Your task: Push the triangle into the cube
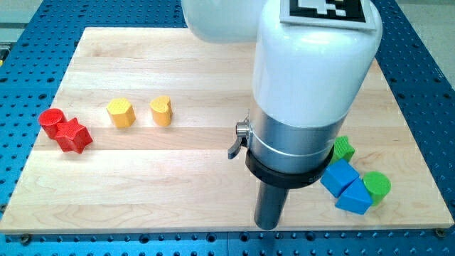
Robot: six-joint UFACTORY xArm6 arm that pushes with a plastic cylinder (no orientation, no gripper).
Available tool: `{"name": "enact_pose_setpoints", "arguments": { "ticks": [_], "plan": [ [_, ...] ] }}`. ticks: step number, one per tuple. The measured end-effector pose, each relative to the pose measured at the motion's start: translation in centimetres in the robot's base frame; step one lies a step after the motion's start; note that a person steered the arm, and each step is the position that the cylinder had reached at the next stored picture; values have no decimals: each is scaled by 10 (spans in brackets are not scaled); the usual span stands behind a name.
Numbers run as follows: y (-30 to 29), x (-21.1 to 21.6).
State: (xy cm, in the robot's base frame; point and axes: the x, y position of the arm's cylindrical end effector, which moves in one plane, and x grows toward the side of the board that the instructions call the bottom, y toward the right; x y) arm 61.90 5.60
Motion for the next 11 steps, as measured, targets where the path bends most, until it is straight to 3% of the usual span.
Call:
{"name": "enact_pose_setpoints", "arguments": {
  "ticks": [3, 5, 6, 8, 9, 10, 11],
  "plan": [
    [108, -2],
    [108, -22],
    [62, -26],
    [-149, -28],
    [-225, -29],
    [-278, -32],
    [-279, -32]
  ]
}}
